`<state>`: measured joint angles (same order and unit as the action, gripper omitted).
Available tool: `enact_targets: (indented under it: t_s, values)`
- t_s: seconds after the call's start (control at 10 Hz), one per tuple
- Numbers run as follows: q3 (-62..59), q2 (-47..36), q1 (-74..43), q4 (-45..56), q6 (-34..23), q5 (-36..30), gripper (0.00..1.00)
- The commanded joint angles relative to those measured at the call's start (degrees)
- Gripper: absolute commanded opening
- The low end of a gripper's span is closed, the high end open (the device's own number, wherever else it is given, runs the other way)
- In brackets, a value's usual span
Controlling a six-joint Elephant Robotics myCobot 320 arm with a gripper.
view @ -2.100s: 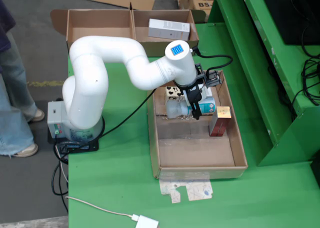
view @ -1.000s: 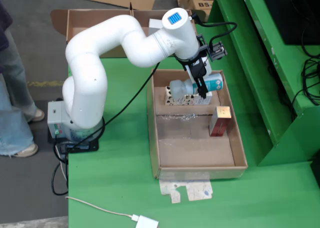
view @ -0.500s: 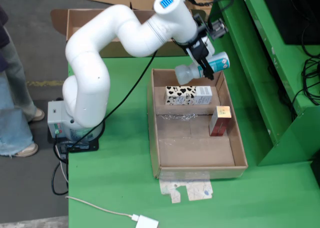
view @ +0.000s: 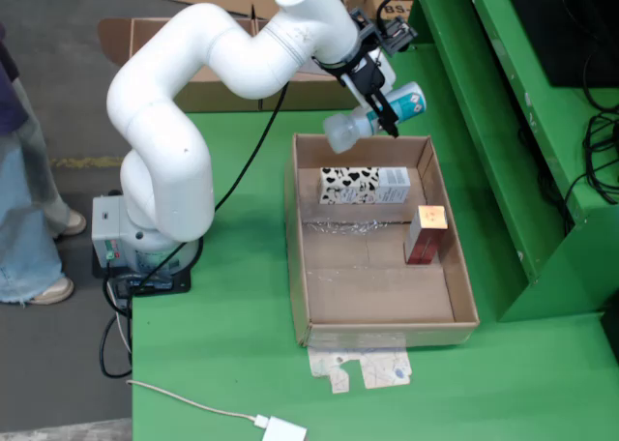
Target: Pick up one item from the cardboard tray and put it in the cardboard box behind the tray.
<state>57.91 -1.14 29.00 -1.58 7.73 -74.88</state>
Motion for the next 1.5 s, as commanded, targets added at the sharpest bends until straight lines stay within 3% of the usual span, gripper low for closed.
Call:
enact_targets:
  t_s: [0.0, 0.6, 0.8, 0.9, 1.1, 1.2, 1.4]
  values:
    - [10.1, -11.7, 23.4, 3.0, 3.5, 4.9, 0.00]
    - [16.6, -16.1, 42.2, 7.3, 7.8, 9.6, 0.00]
    - [15.7, -14.7, 43.7, 7.0, 5.6, 8.7, 0.00]
    - [11.7, -9.9, 46.4, 7.7, 3.3, 7.8, 0.00]
    - [11.7, -9.9, 46.4, 7.7, 3.3, 7.8, 0.00]
    - [6.3, -1.4, 56.9, 8.6, -0.7, 6.6, 0.00]
    - [6.2, -1.9, 61.7, 10.3, -1.1, 6.6, 0.00]
